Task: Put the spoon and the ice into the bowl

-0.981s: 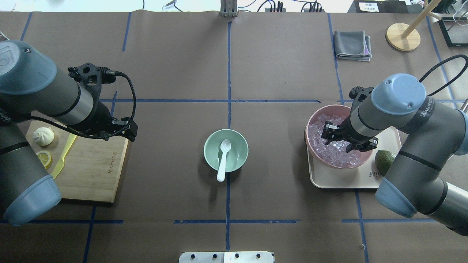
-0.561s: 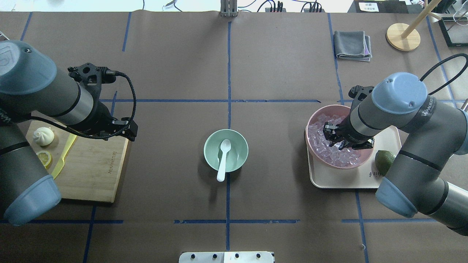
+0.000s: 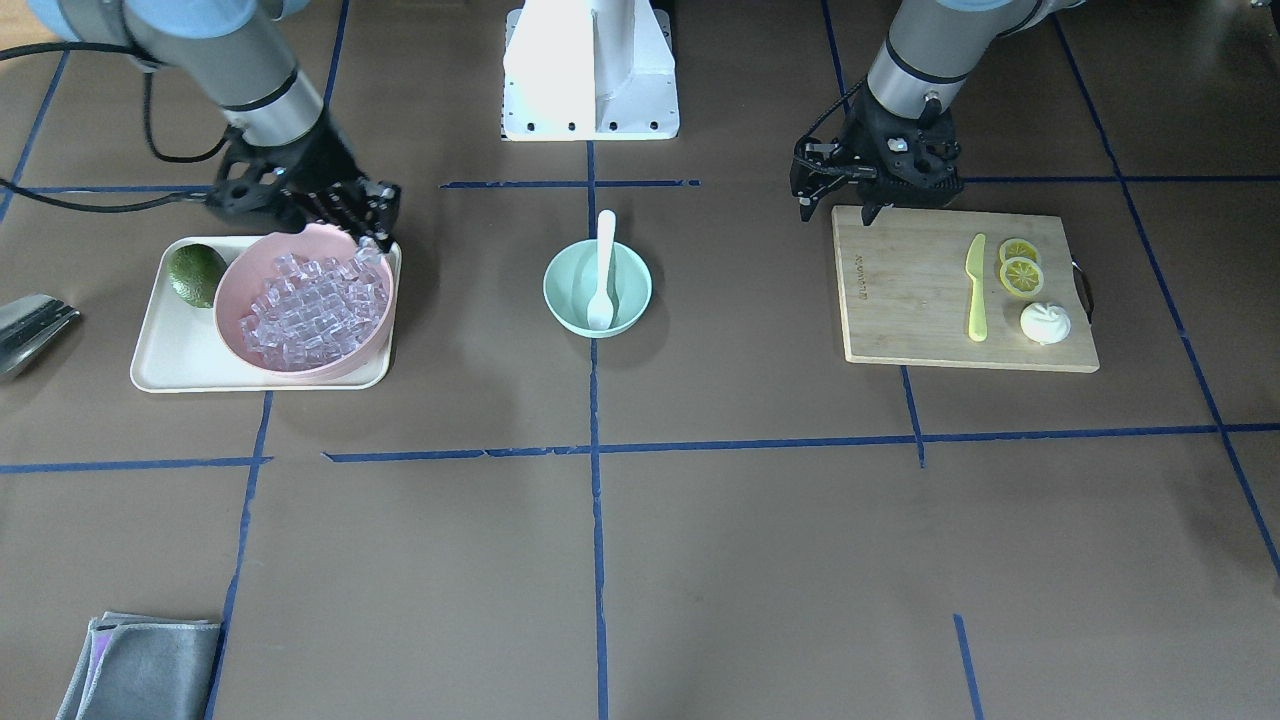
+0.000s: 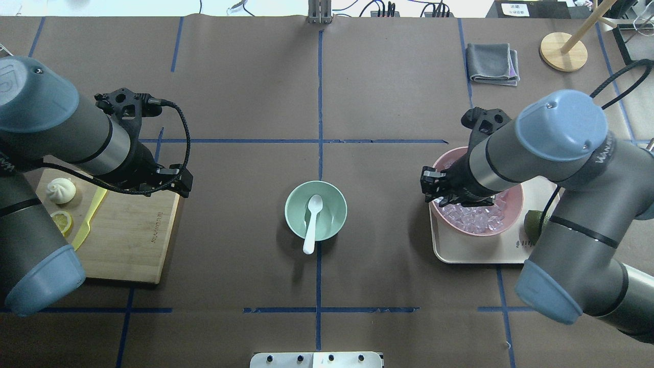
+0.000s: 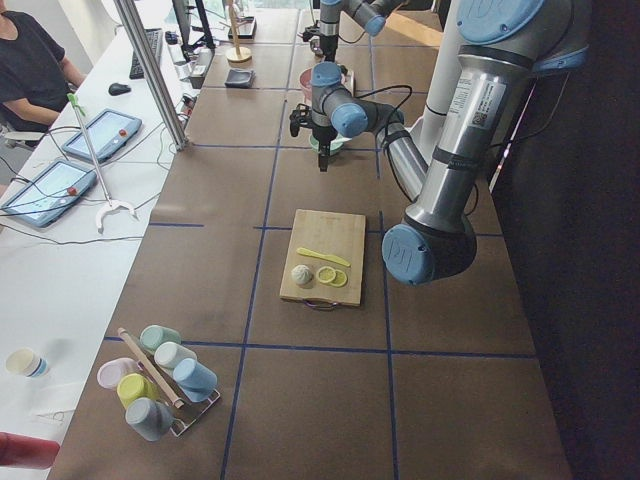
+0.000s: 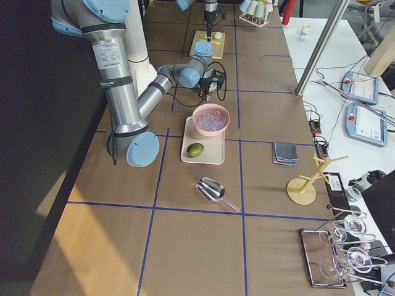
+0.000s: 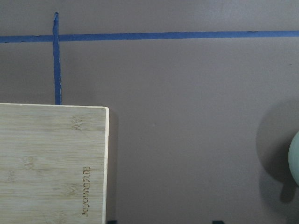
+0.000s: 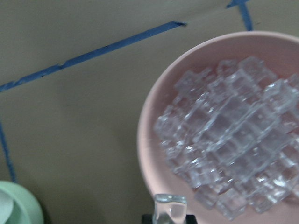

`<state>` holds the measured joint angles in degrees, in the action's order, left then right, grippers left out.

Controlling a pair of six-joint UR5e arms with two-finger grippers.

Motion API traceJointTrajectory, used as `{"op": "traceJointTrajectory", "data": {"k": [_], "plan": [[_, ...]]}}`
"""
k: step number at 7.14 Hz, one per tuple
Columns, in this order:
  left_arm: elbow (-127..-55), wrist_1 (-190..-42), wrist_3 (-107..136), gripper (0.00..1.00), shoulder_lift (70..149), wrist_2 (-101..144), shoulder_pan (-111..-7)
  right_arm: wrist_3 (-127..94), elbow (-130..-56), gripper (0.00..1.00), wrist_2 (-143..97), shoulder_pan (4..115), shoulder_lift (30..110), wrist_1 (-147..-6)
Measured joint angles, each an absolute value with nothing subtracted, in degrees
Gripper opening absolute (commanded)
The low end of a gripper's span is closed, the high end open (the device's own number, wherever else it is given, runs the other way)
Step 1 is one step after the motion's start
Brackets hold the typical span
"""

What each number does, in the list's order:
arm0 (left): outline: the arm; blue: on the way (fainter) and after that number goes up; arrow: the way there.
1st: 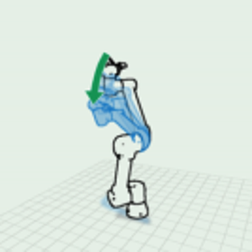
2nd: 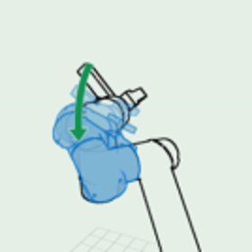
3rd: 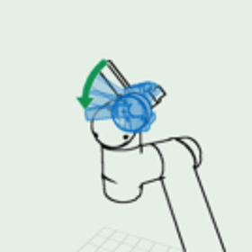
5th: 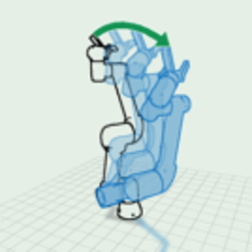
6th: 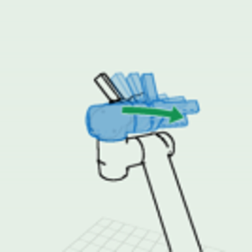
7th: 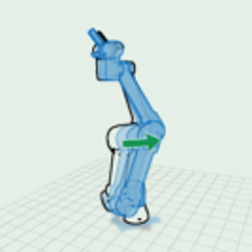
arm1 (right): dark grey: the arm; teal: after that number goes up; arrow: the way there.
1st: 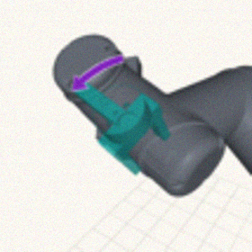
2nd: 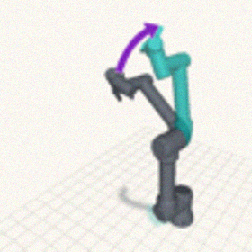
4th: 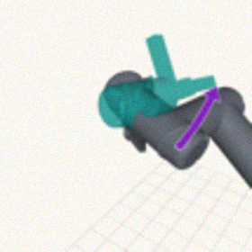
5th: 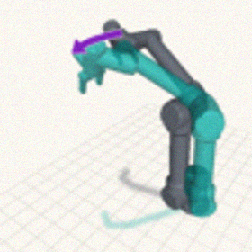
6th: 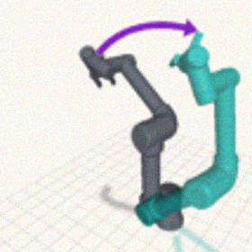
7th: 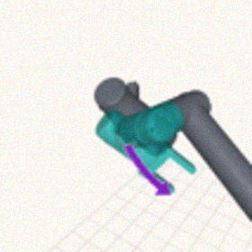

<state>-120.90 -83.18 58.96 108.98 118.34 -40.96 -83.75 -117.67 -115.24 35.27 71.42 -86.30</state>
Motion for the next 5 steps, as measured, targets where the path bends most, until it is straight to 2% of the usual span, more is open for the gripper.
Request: {"op": "traceJointTrajectory", "data": {"k": [3,5], "plan": [[-121.57,-83.08,58.97,0.75,108.80,118.52,-41.20,-88.32,-108.65,0.03,-113.30,28.29,58.87,-85.62],[-122.45,-82.79,58.97,0.75,108.52,118.56,-41.38,-89.42,-100.50,0.14,-111.85,26.71,52.95,-82.23]]}}
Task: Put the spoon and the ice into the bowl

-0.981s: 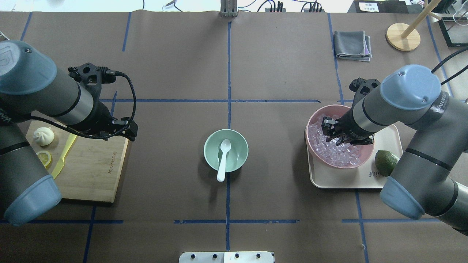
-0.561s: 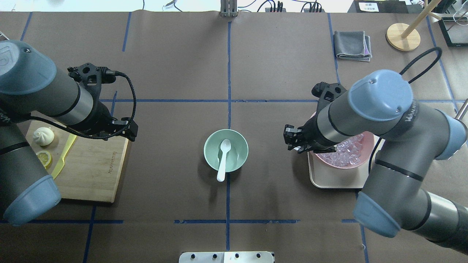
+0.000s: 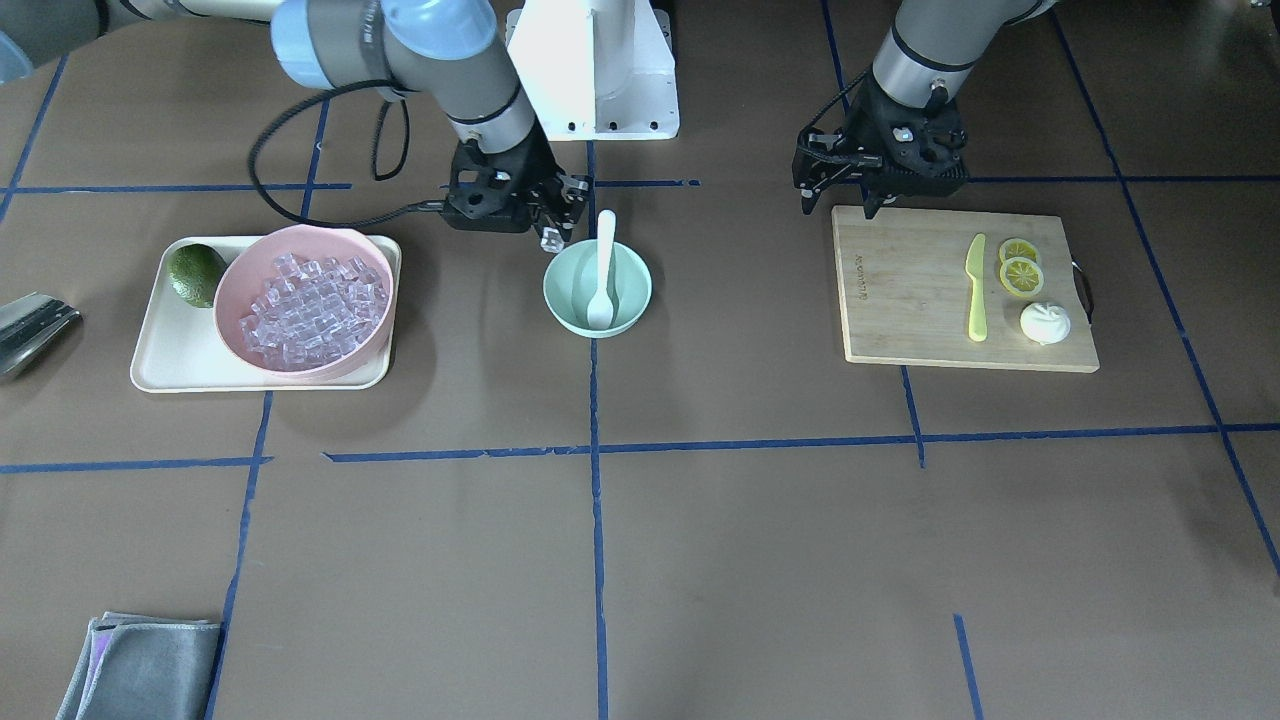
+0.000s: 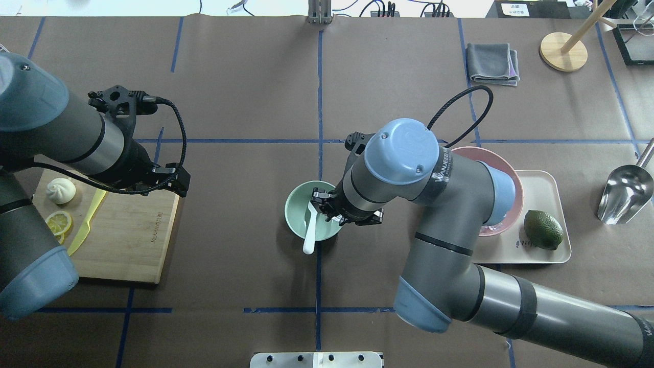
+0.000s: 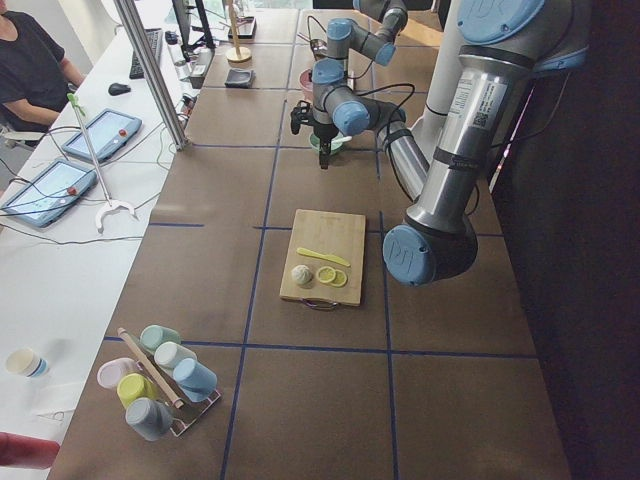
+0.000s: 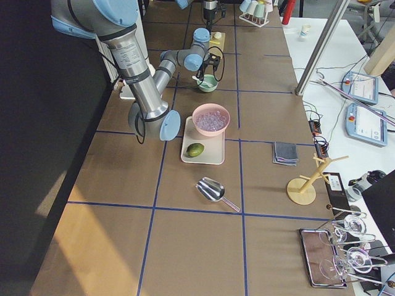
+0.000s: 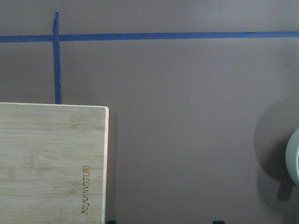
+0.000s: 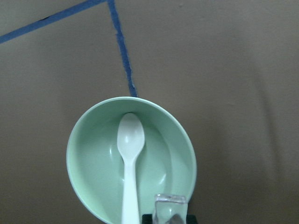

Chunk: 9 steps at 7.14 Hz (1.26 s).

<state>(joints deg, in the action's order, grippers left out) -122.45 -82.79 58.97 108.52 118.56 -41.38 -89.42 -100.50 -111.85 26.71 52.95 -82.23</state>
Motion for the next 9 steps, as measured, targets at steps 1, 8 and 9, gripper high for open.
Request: {"op": "traceJointTrajectory", "data": {"k": [1,8,9], "plan": [[-122.73,-82.74,59.00,0.76,108.23,118.56,-41.43,-89.89,-97.68,0.66,-111.54,26.28,51.94,-79.11],[-124.80,-83.00,57.73,0.77,104.16,118.68,-42.33,-90.02,-99.99,0.99,-118.03,34.61,56.23,-76.73],[-126.49,-83.26,54.50,0.78,100.38,118.79,-43.36,-88.92,-103.91,0.99,-122.96,40.47,61.08,-76.81]]}}
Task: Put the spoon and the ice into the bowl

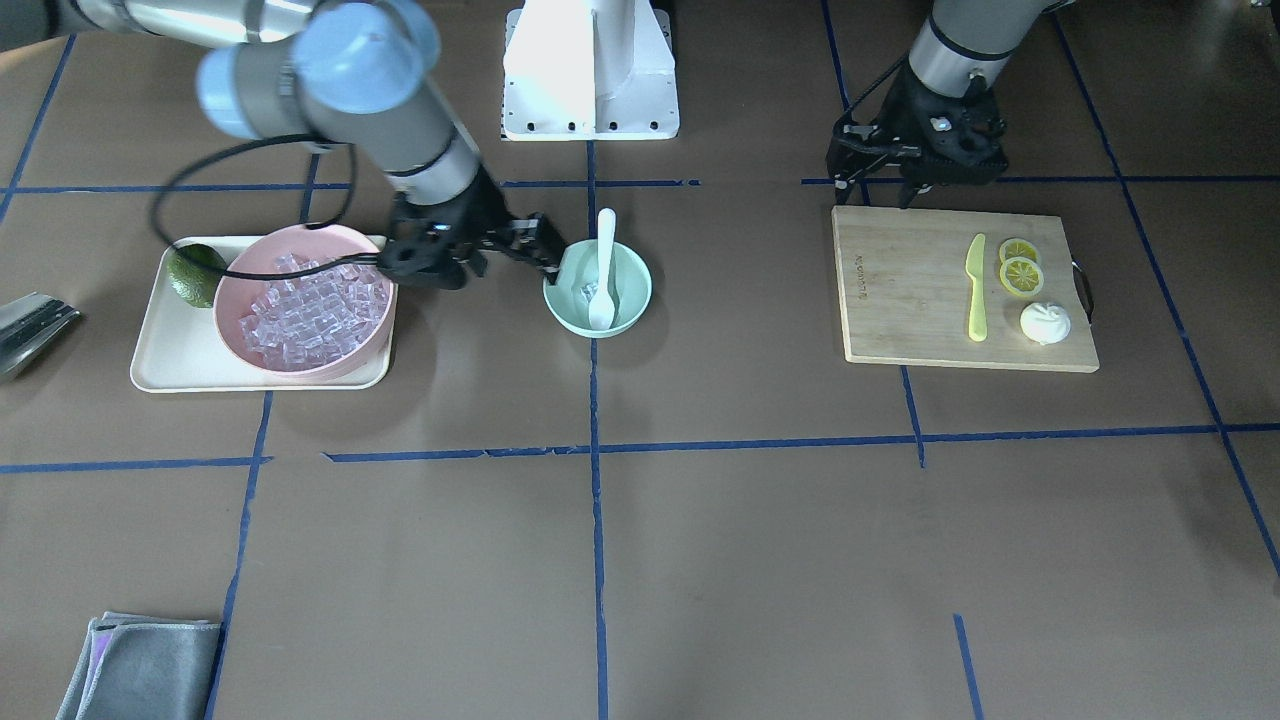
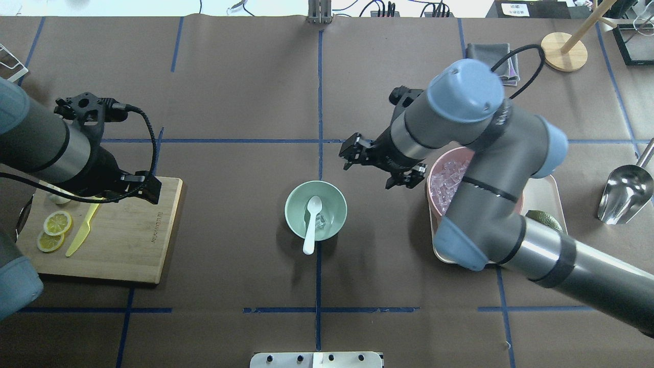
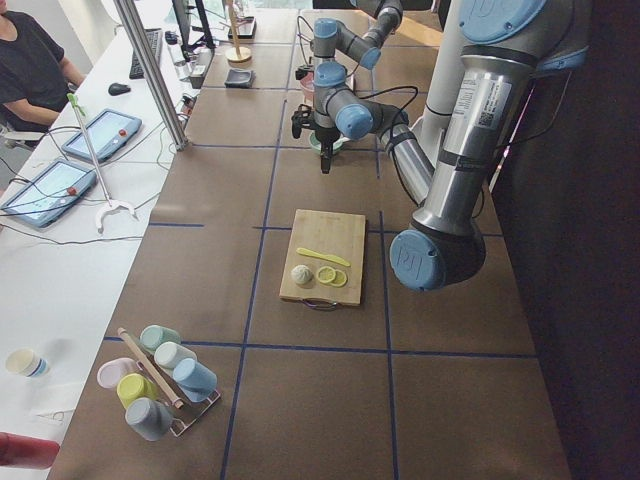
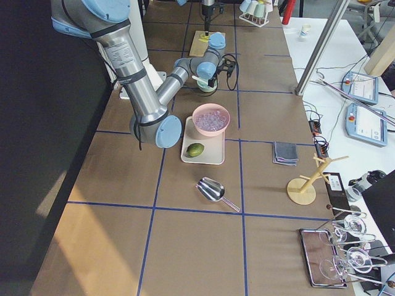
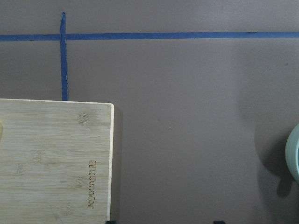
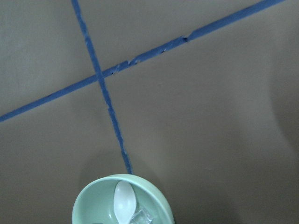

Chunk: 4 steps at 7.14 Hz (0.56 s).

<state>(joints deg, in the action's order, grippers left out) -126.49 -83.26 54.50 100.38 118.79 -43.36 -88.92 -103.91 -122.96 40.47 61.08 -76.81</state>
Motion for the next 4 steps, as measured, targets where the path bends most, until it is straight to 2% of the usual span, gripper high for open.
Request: {"op": "traceJointTrajectory", "data": {"k": [2,4], "plan": [[-128.35,-83.34,43.37,0.79,92.76,120.66,-49.42,-78.94,-109.76,0.99,-128.66,50.27,72.86,-76.88],[-127.04,-82.58,22.66,0.79,85.59,125.71,-62.24,-59.05,-113.09,0.99,-130.37,59.59,86.87,-76.79]]}}
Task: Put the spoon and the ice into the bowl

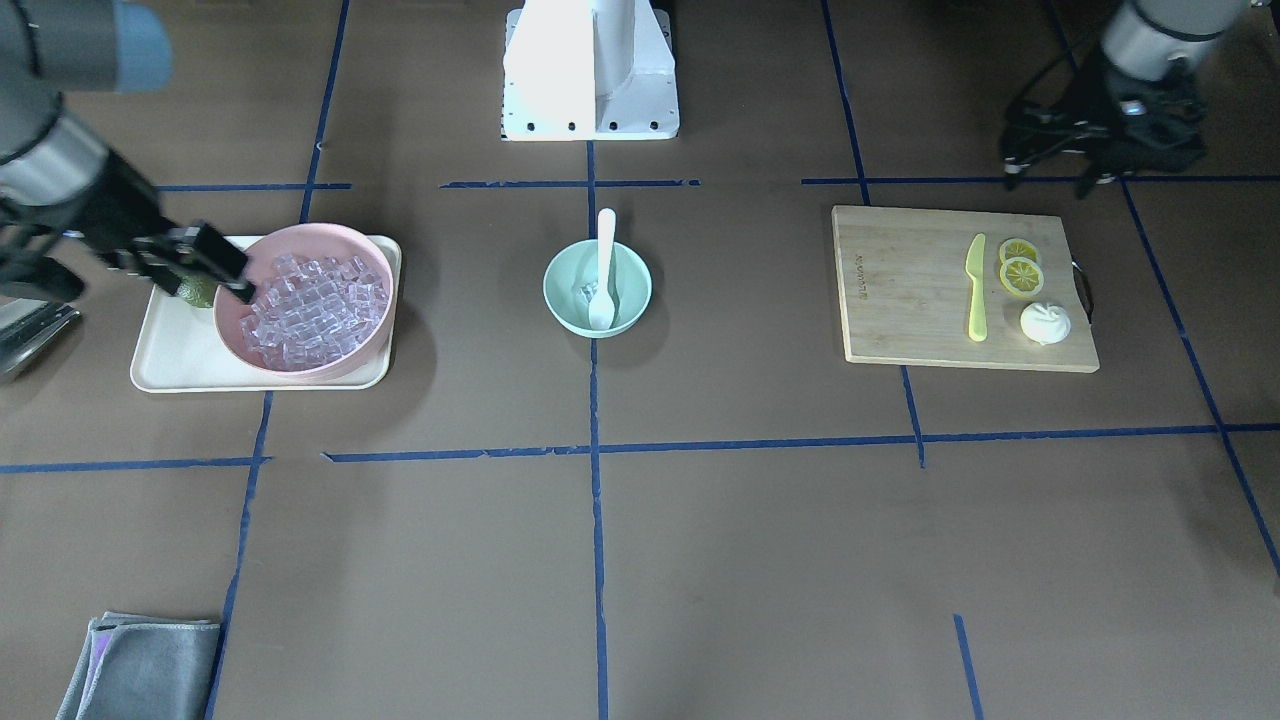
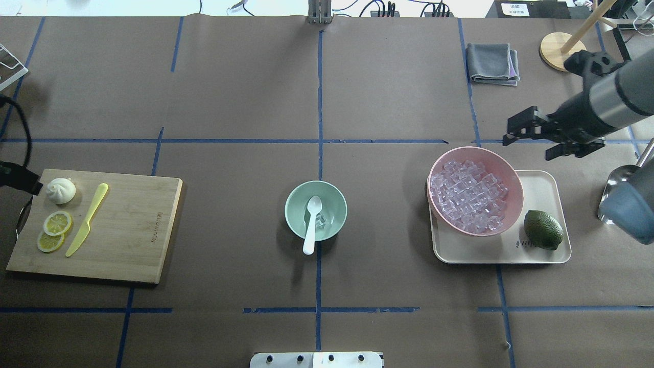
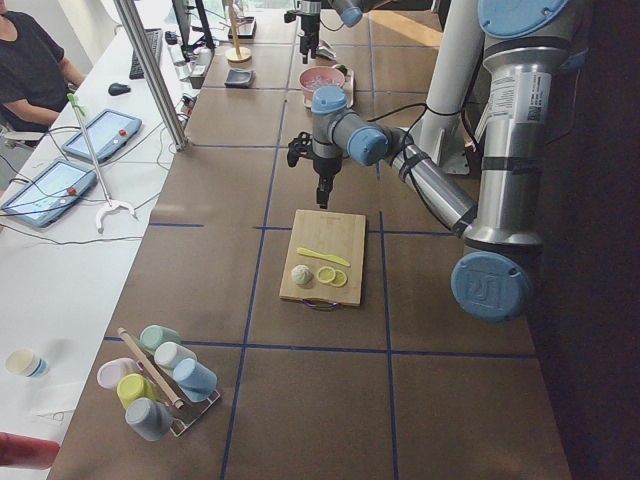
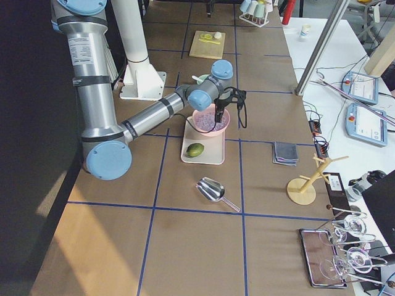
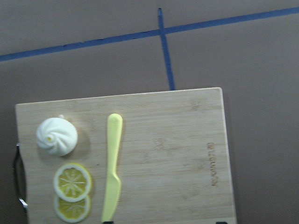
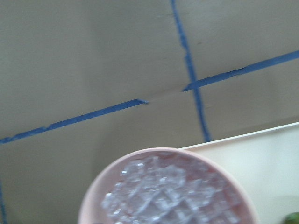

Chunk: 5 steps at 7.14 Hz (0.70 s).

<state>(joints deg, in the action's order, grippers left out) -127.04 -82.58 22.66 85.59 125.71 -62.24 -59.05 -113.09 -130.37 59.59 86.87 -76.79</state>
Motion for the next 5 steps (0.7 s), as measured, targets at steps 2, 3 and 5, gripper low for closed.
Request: {"op": "traceJointTrajectory", "data": {"k": [2,3,5], "plan": [[-120.31,-82.13,3.20,0.88,82.81,129.68,-74.87,-36.83,-112.53,0.99,-132.92,69.08,96.75,-77.77],[-115.98,-82.16,-4.88,0.93,82.65,130.37,-80.55,-25.97,-110.40,0.99,-133.56,73.93,98.83,-80.01],[-106.95,-82.53,-13.39,1.00,83.99,133.12,-87.44,-4.84,-103.22,0.99,-133.84,83.01,97.40,-86.84]]}}
